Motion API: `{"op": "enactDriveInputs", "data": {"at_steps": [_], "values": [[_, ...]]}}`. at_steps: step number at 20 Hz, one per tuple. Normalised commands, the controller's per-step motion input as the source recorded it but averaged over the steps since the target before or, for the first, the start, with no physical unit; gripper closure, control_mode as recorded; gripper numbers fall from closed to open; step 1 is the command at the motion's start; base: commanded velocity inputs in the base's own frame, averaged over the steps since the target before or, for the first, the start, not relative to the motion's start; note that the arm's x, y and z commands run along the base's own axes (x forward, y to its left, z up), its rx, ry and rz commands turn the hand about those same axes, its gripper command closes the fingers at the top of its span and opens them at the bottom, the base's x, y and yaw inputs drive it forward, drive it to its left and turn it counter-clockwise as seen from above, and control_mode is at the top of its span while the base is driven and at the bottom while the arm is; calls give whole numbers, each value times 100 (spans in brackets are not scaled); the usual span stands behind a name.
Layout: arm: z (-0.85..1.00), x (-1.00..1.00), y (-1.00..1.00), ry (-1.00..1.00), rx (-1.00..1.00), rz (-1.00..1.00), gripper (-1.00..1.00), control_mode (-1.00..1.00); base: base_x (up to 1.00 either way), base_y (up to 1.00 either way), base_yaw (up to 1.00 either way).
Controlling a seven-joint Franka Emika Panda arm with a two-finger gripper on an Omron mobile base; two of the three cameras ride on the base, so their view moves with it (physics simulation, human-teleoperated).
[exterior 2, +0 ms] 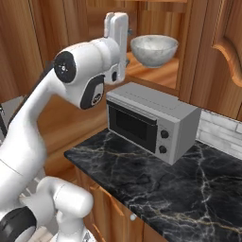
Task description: Pick the mug and place it in the sink. Pick the bowl and place it in the open cabinet and then close the cabinet.
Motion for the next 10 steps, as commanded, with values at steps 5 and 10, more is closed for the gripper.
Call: {"op": "enactDriveInputs", "data": {"at_steps": [5, 10], "values": [[1, -100, 80, 9, 0, 0, -100, -100, 0, 0, 0], [-1, -100, 64, 1, 0, 0, -100, -100, 0, 0, 0]]}}
